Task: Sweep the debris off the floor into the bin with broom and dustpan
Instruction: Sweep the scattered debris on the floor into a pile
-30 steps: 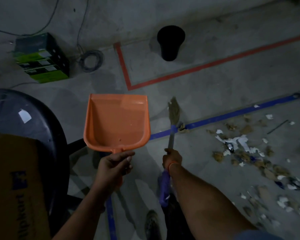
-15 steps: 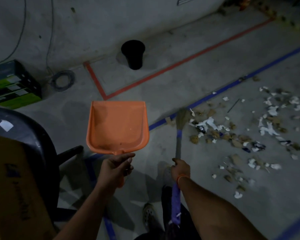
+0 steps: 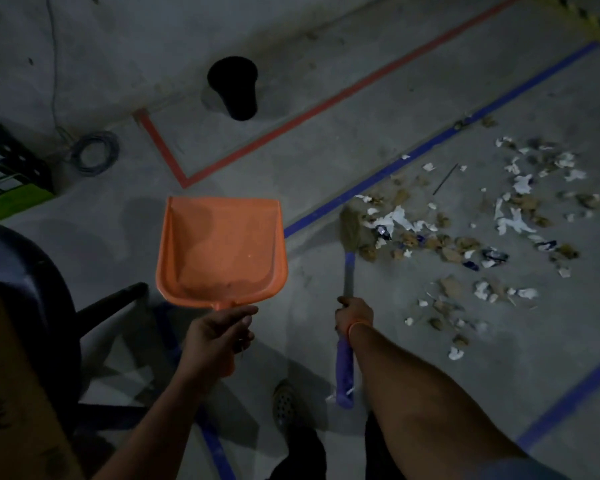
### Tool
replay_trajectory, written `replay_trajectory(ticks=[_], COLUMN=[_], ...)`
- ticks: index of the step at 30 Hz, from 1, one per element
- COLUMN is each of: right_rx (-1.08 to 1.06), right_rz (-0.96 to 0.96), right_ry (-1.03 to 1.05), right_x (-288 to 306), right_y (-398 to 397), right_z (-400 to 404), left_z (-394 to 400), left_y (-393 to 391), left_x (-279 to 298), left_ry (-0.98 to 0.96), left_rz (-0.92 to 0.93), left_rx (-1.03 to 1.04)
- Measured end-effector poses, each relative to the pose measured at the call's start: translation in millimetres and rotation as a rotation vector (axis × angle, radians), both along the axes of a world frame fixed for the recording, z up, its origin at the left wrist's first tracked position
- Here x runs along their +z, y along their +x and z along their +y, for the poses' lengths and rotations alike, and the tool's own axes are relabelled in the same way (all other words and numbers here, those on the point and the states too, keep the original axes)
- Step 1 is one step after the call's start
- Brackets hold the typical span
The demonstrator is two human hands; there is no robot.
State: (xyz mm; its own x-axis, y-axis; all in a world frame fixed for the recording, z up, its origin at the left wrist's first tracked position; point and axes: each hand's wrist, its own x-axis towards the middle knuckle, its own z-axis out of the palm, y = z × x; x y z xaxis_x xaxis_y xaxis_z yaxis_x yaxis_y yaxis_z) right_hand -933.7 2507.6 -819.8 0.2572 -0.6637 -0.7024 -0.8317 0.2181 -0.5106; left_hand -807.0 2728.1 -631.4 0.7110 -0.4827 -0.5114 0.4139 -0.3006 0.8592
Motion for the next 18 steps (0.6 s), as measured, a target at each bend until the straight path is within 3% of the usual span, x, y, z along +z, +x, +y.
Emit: replay_trajectory(ticks=[9,18], right_rx=[-0.191,-0.099], right_rz=[0.103,0.025], right_ry=[-0.115,-0.136], right_x=[2,38], right_y=[-105,-203], right_z=[-163,-179], left_z=[-84,-184], left_y=[-50,-103], left_x=[8,25], left_ry=[-0.017,0.008], left_rz=[-0.005,-0.071], left_rx=[-0.089,-0.254])
